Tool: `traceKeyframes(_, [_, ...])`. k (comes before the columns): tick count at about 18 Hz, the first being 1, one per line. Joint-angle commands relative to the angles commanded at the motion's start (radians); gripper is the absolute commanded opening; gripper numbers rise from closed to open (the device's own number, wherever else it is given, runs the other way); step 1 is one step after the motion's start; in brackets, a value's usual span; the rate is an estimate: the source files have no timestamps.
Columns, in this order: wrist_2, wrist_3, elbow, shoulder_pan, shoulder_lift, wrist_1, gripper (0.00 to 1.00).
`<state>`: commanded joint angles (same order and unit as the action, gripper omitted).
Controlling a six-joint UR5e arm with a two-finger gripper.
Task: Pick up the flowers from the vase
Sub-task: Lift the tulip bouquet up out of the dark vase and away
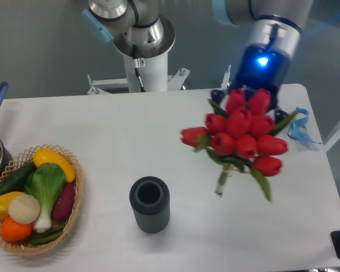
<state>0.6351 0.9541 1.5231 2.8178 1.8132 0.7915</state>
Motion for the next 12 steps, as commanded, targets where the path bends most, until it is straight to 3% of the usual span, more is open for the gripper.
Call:
traceKeyframes(3, [-0.002, 0.000, 0.009, 0.034, -0.012, 0.002, 0.28])
traceKeyframes(12, [0.000, -0.003, 0.008, 0.037, -0.011, 0.000, 0.28])
